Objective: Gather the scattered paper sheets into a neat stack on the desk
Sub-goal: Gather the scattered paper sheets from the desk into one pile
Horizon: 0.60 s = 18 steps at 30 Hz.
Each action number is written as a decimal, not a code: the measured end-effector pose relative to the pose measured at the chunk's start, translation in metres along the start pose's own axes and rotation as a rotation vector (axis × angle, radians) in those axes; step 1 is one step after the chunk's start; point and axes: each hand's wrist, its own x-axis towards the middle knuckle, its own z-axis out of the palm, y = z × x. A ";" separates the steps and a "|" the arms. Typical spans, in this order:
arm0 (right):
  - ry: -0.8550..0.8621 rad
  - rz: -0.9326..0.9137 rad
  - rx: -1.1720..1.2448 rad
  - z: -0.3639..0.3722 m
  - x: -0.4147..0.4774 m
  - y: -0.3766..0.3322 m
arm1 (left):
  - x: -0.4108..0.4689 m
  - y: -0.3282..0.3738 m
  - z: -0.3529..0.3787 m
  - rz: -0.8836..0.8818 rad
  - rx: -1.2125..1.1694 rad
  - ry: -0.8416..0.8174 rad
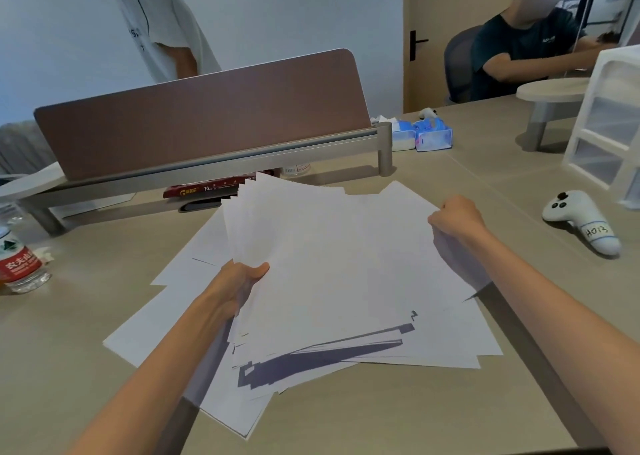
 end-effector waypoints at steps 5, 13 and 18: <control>-0.027 -0.027 0.106 -0.001 -0.016 0.002 | -0.006 0.008 0.005 0.030 -0.042 -0.004; -0.015 -0.011 -0.025 0.000 -0.059 0.021 | -0.024 0.012 0.031 0.001 -0.036 -0.095; -0.073 0.070 0.190 -0.004 -0.057 0.016 | -0.024 0.001 0.061 0.011 0.031 -0.132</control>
